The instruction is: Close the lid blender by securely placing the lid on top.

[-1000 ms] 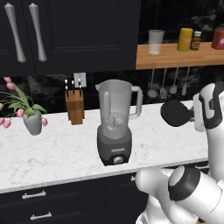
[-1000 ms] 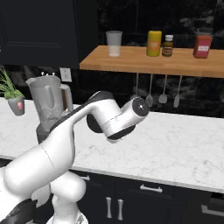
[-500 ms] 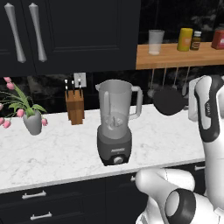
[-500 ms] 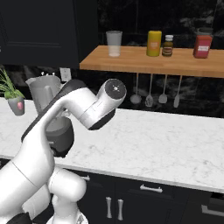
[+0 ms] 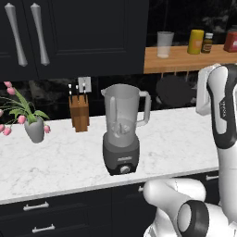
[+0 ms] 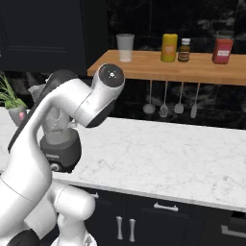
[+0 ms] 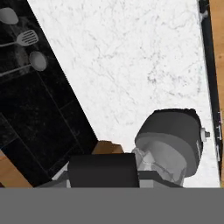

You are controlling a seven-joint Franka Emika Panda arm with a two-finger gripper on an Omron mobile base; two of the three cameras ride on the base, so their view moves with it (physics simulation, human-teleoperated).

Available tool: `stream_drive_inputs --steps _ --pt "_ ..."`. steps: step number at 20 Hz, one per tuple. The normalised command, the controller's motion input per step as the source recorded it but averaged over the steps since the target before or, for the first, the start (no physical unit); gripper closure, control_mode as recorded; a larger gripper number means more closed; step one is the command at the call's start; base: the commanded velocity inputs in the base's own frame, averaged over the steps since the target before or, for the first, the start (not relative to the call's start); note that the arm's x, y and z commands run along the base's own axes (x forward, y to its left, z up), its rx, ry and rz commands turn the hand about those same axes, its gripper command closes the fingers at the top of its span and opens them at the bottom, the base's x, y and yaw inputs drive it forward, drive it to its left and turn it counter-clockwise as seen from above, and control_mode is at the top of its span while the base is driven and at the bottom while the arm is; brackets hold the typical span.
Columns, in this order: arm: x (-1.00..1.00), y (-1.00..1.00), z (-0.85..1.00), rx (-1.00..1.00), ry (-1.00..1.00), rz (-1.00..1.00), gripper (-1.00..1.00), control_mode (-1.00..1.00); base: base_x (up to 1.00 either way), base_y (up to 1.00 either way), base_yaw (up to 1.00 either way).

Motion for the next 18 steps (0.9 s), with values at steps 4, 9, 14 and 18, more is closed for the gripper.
stream_drive_inputs --steps 4,9,14,18 --pt "0.04 0.72 0.49 0.01 0.0 0.03 1.0 -1.0 0.0 0.0 0.0" --pt "0.1 0.8 0.38 0.0 0.0 0.07 1.0 -1.0 0.0 0.0 0.0" --pt "0.44 0.7 0.07 0.0 0.03 0.06 1.0 -1.0 0.0 0.0 0.0" --pt "0.54 0.26 0.0 -0.03 0.23 0.0 1.0 -1.0 0.0 0.0 0.0"
